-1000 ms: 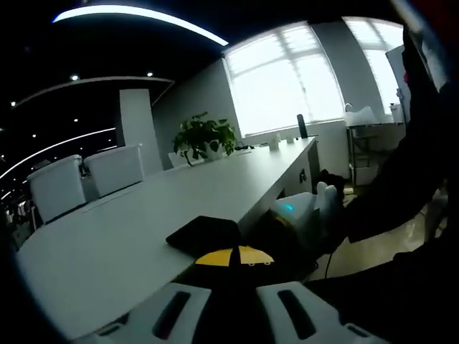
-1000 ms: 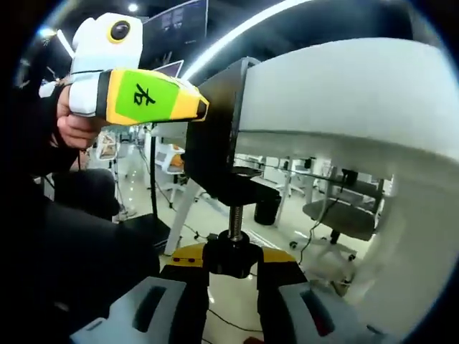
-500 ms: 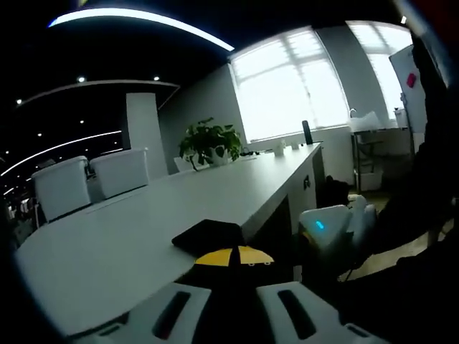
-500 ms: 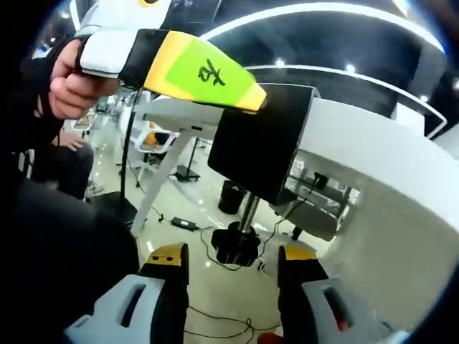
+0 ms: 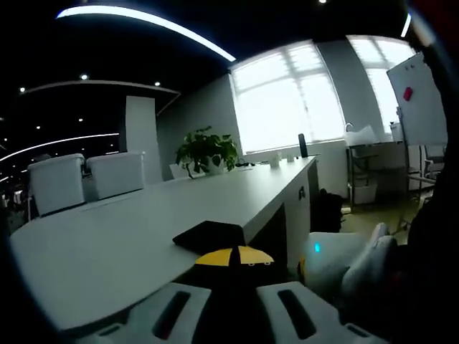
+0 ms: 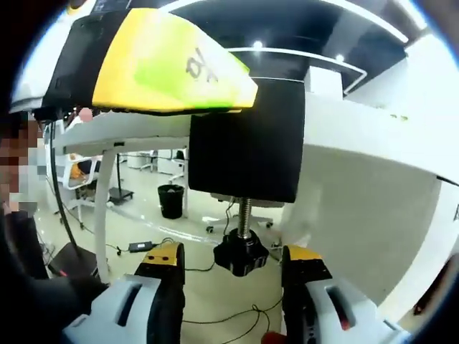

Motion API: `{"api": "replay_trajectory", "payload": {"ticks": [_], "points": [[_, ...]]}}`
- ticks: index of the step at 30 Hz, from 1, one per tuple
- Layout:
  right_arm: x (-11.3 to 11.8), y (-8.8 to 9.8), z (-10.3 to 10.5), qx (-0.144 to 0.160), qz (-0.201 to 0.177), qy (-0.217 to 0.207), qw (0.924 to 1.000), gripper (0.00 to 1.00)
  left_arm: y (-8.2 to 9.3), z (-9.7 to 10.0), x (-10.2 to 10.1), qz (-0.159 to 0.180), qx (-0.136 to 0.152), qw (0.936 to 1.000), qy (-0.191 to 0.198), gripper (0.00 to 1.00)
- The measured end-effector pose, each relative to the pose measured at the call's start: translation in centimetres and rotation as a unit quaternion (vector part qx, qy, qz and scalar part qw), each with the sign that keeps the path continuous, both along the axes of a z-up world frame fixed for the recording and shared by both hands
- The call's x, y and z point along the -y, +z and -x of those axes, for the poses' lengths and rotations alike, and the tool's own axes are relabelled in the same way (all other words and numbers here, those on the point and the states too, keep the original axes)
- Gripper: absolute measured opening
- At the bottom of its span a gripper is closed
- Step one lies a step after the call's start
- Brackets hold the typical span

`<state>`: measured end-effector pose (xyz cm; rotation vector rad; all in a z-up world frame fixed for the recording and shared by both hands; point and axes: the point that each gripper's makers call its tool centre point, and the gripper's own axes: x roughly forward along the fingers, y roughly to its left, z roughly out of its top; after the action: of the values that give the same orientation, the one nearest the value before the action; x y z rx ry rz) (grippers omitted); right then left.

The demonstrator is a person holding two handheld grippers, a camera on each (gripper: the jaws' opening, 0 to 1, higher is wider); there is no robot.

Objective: Clamp the fixed fixture on the desktop, loosen the retaining clip, secure it to the edge of the desk, and tighten the retaining clip.

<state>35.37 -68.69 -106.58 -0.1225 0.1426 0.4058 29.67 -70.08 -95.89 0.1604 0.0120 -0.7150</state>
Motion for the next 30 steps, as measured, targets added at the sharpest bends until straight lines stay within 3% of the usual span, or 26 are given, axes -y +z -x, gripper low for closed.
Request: {"api": "replay_trajectory", "payload": {"ticks": [8, 11, 14, 17, 20, 23, 24, 28, 30], "points": [[1.0, 0.4, -0.6, 0.009, -0.004, -0.031, 0.9995, 0.28, 0.1, -0.1, 0.2, 0.004, -0.002, 1.0000, -0.002, 0.01], [0.8, 0.6, -0.8, 0.013, 0.012, -0.004, 0.9998, 0.27, 0.2, -0.2, 0.3, -0.008, -0.003, 0.9999, 0.005, 0.01], [0.4, 0.5, -0.8, 0.011, 0.014, 0.045, 0.9988, 0.26, 0.3, -0.1, 0.5, -0.024, 0.000, 0.9996, 0.012, 0.01], [-0.2, 0.0, -2.1, 0.018, 0.029, 0.114, 0.9929, 0.26, 0.3, -0.2, 0.4, -0.022, -0.001, 0.9996, 0.016, 0.01], [-0.1, 0.2, -1.2, 0.016, 0.036, 0.187, 0.9816, 0.25, 0.3, -0.2, 0.5, -0.024, -0.003, 0.9994, 0.023, 0.01], [-0.6, 0.4, 0.1, 0.020, 0.048, 0.260, 0.9643, 0.25, 0.3, -0.2, 0.5, -0.033, -0.002, 0.9989, 0.034, 0.01], [-0.7, 0.5, 0.2, 0.032, 0.064, 0.284, 0.9562, 0.25, 0.3, -0.2, 0.5, -0.034, -0.003, 0.9987, 0.037, 0.01], [-1.3, 0.4, 1.2, 0.029, 0.081, 0.375, 0.9230, 0.26, 0.3, -0.2, 0.4, -0.038, -0.008, 0.9984, 0.042, 0.01], [-1.4, 0.4, 1.5, 0.025, 0.084, 0.401, 0.9117, 0.26, 0.2, -0.1, 0.4, -0.040, -0.010, 0.9981, 0.045, 0.01]]}}
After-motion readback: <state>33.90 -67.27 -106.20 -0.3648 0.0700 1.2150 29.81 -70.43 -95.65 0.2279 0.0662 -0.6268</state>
